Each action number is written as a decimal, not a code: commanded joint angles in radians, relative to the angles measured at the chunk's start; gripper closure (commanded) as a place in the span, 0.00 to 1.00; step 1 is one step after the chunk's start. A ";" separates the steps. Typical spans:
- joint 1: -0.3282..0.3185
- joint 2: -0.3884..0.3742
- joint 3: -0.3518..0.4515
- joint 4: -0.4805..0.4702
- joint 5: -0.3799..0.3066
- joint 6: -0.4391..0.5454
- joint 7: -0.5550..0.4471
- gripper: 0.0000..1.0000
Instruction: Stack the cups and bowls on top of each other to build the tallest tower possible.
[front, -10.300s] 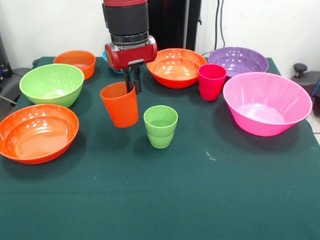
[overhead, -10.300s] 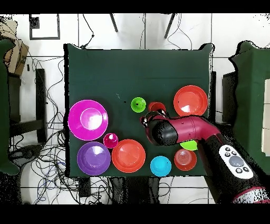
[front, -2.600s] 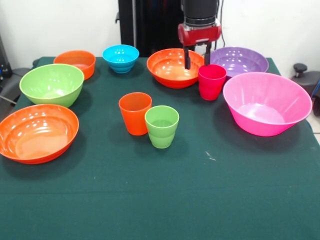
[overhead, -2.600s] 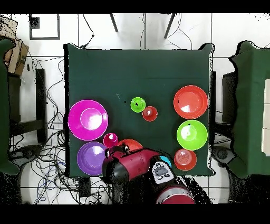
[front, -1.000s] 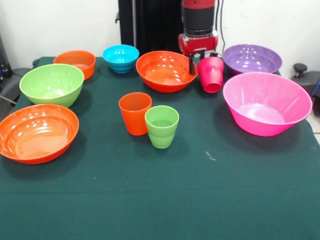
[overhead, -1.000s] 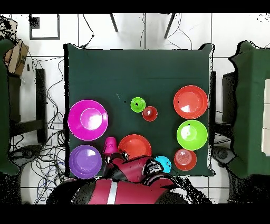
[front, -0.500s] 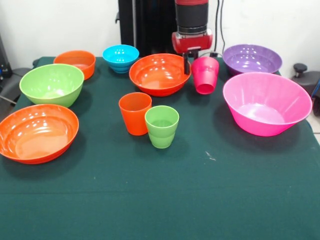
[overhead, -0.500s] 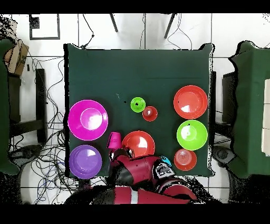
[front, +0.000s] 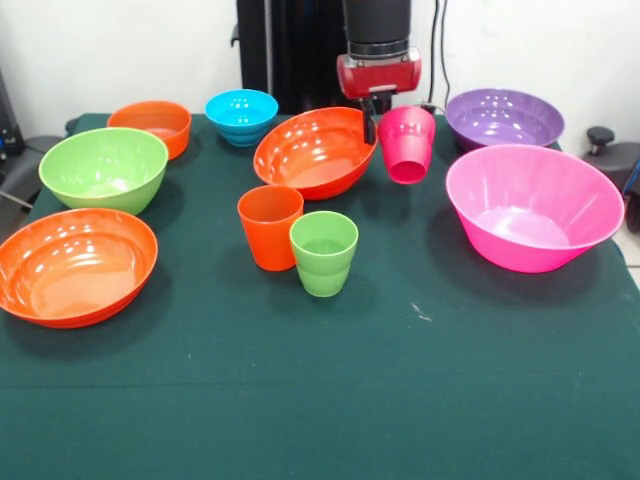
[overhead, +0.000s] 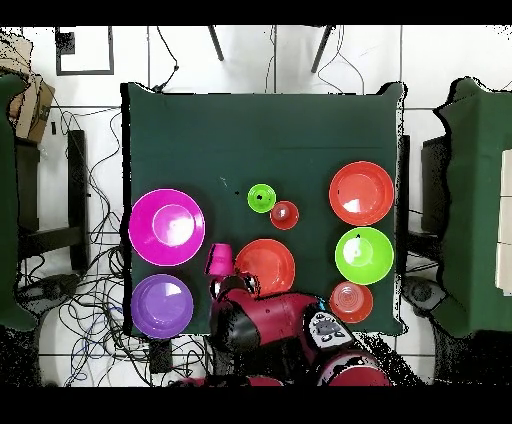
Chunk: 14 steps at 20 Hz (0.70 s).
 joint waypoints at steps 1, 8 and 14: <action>-0.029 0.010 0.156 -0.020 0.011 0.085 0.104 1.00; -0.017 0.032 0.126 -0.032 -0.010 0.015 0.111 0.00; -0.048 0.052 0.169 -0.056 -0.006 0.040 0.104 0.00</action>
